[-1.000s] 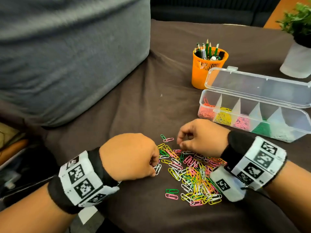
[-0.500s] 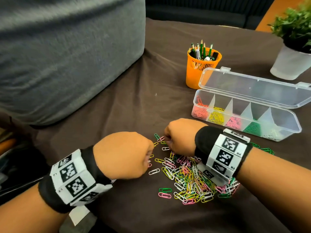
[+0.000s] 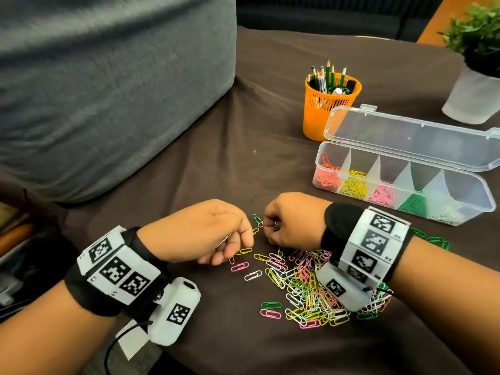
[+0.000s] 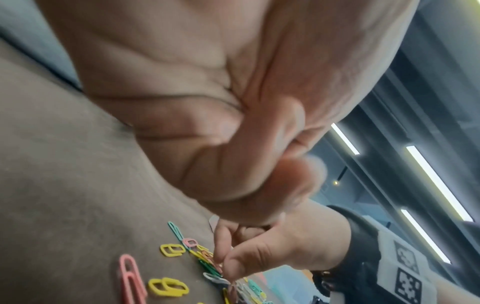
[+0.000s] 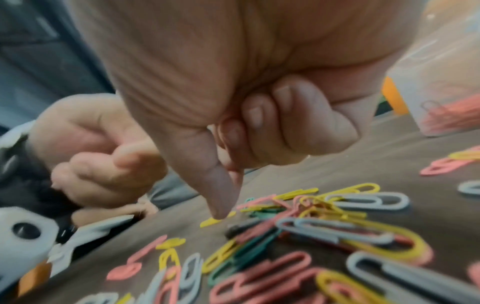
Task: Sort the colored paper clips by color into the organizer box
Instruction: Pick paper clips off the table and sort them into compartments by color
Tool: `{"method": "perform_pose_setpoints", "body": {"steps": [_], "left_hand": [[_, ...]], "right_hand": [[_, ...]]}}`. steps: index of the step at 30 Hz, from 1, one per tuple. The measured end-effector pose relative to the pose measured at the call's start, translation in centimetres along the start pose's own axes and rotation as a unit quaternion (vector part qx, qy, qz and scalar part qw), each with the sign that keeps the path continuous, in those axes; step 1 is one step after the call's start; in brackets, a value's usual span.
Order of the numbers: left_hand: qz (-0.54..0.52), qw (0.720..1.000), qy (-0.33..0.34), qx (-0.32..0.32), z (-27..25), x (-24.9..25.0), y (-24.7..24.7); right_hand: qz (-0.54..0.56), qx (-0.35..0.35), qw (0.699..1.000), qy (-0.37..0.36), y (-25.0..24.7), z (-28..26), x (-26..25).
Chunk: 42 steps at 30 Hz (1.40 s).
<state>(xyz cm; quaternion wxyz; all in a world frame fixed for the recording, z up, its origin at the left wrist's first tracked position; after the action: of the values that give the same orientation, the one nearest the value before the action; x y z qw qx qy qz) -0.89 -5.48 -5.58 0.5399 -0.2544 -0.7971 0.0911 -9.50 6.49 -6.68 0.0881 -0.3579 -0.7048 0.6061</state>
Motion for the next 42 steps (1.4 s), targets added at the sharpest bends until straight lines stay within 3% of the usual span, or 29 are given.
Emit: {"method": "perform_pose_setpoints", "body": {"steps": [2, 4, 7, 10, 13, 20, 22, 24, 25, 26, 28, 29, 31, 33, 35, 37, 39, 40, 42], "left_hand": [[-0.006, 1.000, 0.009, -0.023, 0.0, -0.2, 0.2], [0.074, 0.996, 0.026, -0.041, 0.0, -0.5, 0.6], [0.286, 0.956, 0.050, -0.048, -0.3, -0.3, 1.6], [0.396, 0.916, 0.068, 0.002, -0.8, 0.8, 2.5], [0.444, 0.892, 0.074, 0.042, -0.8, 1.2, 3.2], [0.528, 0.844, 0.041, 0.089, -0.5, 1.8, 4.7], [0.539, 0.837, 0.028, 0.093, -0.6, 1.9, 4.9], [0.545, 0.834, 0.024, 0.085, -0.5, 1.8, 5.0], [0.548, 0.832, 0.030, 0.080, -0.4, 1.6, 5.0], [0.548, 0.832, 0.036, 0.074, -0.3, 1.5, 5.1], [0.548, 0.833, 0.045, 0.061, -0.1, 1.1, 5.2], [0.549, 0.832, 0.051, 0.056, 0.0, 1.0, 5.3], [0.538, 0.838, 0.057, 0.062, -0.1, 1.1, 5.1], [0.472, 0.877, 0.054, 0.077, -0.3, 1.4, 3.9], [0.333, 0.938, 0.031, 0.092, -0.3, 1.7, 2.0], [0.074, 0.991, -0.011, 0.108, -0.1, 1.4, 0.4], [-0.165, 0.981, -0.058, 0.085, -0.1, 1.0, -0.1], [-0.224, 0.970, -0.056, 0.071, 0.0, 0.9, -0.2], [-0.269, 0.962, -0.023, 0.041, -0.1, 0.9, 0.1]], "right_hand": [[0.019, 0.014, 1.000, 0.011, -0.7, -0.3, 0.8], [0.016, 0.012, 0.999, 0.025, -0.9, -0.4, 1.6], [-0.005, -0.003, 0.999, 0.039, -0.8, -0.7, 2.1], [-0.050, 0.003, 0.998, 0.044, -1.2, -1.0, 2.1], [-0.048, 0.027, 0.998, 0.030, -1.3, -1.0, 1.4], [-0.115, -0.005, 0.993, 0.018, 0.0, -0.1, -0.3], [-0.084, -0.004, 0.996, 0.013, -0.1, -0.1, 0.1], [0.026, 0.016, 0.999, 0.028, -0.7, -0.3, 1.1], [0.131, 0.031, 0.990, 0.048, -1.2, -0.6, 1.9], [0.272, 0.041, 0.959, 0.070, -1.7, -1.0, 2.8], [0.534, 0.073, 0.837, 0.098, -2.6, -1.7, 4.5], [0.596, 0.103, 0.790, 0.103, -3.1, -2.2, 5.5], [0.624, 0.157, 0.758, 0.110, -3.9, -2.9, 7.3], [0.623, 0.165, 0.755, 0.122, -4.1, -3.4, 8.4], [0.598, 0.147, 0.776, 0.137, -3.8, -3.6, 8.8], [0.506, 0.131, 0.839, 0.150, -3.2, -3.6, 8.7], [0.289, 0.121, 0.939, 0.141, -3.1, -3.4, 8.2], [0.161, 0.112, 0.972, 0.132, -3.0, -3.3, 7.8], [-0.006, 0.090, 0.988, 0.125, -2.6, -3.1, 7.4]]}}
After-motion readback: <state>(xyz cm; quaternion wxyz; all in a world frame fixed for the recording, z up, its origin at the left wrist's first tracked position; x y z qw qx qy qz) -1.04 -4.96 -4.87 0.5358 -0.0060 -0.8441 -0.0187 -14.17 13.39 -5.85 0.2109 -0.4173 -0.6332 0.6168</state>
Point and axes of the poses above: each hand's wrist, its own z-axis towards the middle knuckle, its own y-axis out of the palm, x = y × z, the point moved 5 cm from there along z, towards the middle knuckle, and after that the axes turned 2 degrees about x, right-handed, at the moved point
